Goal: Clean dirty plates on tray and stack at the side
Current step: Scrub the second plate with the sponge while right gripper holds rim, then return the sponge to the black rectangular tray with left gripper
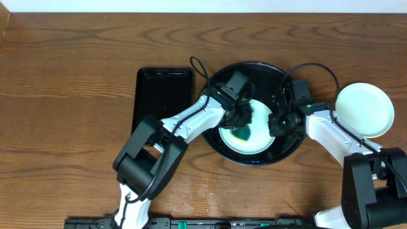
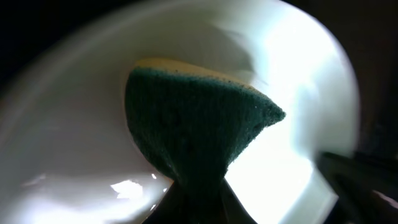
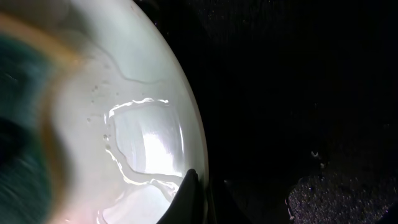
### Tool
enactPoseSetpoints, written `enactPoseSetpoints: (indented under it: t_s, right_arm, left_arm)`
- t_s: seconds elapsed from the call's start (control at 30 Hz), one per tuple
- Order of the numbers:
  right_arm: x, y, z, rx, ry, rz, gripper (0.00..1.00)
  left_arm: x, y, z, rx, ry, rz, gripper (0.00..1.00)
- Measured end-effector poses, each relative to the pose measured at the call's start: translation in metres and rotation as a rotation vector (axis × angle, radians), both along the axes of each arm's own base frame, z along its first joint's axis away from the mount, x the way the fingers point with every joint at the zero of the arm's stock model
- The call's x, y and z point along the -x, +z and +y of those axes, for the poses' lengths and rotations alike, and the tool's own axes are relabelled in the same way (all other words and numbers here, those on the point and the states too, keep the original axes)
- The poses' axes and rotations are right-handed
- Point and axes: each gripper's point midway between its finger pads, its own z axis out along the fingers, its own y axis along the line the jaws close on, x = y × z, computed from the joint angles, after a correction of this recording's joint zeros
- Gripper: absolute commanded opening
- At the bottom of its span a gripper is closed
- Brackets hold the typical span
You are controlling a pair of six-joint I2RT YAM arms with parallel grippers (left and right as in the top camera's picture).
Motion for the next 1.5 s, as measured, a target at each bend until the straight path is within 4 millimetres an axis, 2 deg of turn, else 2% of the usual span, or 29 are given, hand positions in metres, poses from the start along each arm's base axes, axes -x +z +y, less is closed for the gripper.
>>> enactPoseSetpoints:
  t_s: [0.07, 0.17, 0.23, 0.37, 0.53, 0.73, 0.97, 1.17, 1.5]
  right_arm:
    - [0.000, 0.000, 0.000, 0.000, 0.000, 0.000, 0.01]
    - [0.000, 0.000, 0.000, 0.000, 0.000, 0.000, 0.01]
    - [0.000, 0.000, 0.000, 0.000, 0.000, 0.000, 0.01]
    - [0.000, 0.000, 0.000, 0.001, 0.000, 0.000, 0.01]
    - [0.001, 0.000, 0.001, -0.005, 0.002, 0.003, 0.01]
    - [0.001, 0.000, 0.004, -0.019, 0.006, 0.005, 0.01]
    - [0.003, 0.001, 0.006, -0.034, 0.010, 0.013, 0.01]
    - [0.006, 0.003, 0.016, -0.092, 0.025, 0.029, 0.01]
    - [0.006, 0.004, 0.016, -0.089, 0.024, 0.033, 0.01]
  left_arm:
    - [0.008, 0.002, -0.017, 0.063, -0.044, 0.016, 0.12]
    - [0.033, 0.005, -0.043, 0.128, -0.132, 0.048, 0.12]
    - [0.041, 0.005, -0.050, 0.133, -0.165, 0.046, 0.12]
    - [0.041, 0.003, -0.045, 0.114, -0.174, 0.042, 0.08]
    - [0.036, -0.002, -0.022, 0.019, -0.143, 0.048, 0.08]
    - [0.020, -0.007, 0.032, -0.211, -0.044, 0.020, 0.07]
    - [0.003, -0.003, 0.087, -0.504, 0.027, -0.074, 0.08]
    - [-0.006, 0.003, 0.102, -0.639, 0.033, -0.134, 0.07]
    - [-0.014, 0.019, 0.107, -0.653, 0.052, -0.137, 0.08]
